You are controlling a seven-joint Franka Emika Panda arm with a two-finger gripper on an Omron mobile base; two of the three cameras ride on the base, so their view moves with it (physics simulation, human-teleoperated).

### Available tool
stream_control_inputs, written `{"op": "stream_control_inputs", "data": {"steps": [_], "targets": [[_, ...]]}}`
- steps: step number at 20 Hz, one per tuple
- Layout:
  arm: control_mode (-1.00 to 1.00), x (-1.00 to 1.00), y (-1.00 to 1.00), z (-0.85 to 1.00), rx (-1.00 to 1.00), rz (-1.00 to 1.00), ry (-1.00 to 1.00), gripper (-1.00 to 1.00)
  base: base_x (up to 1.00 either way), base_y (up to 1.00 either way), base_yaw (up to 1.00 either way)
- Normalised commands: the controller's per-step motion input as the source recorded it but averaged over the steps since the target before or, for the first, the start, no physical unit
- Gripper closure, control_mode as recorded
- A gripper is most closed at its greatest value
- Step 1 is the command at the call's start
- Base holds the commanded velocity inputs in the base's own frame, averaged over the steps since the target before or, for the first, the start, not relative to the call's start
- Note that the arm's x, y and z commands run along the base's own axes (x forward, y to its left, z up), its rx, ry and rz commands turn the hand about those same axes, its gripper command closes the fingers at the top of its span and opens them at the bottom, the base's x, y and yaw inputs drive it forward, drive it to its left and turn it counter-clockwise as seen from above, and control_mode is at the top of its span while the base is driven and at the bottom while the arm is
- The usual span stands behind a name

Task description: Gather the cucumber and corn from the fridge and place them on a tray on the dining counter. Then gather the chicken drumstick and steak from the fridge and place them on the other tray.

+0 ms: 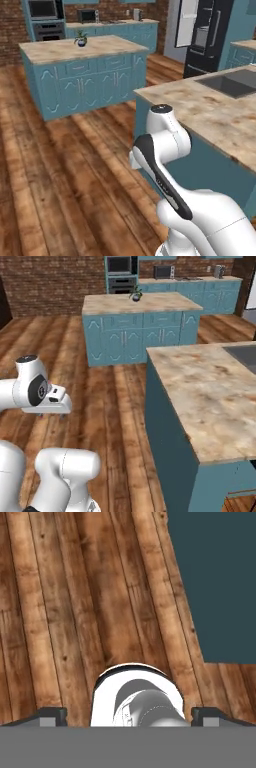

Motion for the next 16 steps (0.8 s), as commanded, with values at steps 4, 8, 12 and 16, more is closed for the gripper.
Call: {"op": "stream_control_inputs", "data": {"steps": [4,8,12,16], "targets": [[1.0,0.0,0.0,0.0,0.0,0.0,0.0,-1.0,1.0,1.0,-0.42],[1.0,0.0,0.0,0.0,0.0,0.0,0.0,-1.0,1.0,0.97,-0.41],[1.0,0.0,0.0,0.0,0.0,0.0,0.0,-1.0,1.0,0.96,-0.43],[1.0,0.0,0.0,0.0,0.0,0.0,0.0,-1.0,1.0,0.99,-0.45]]}}
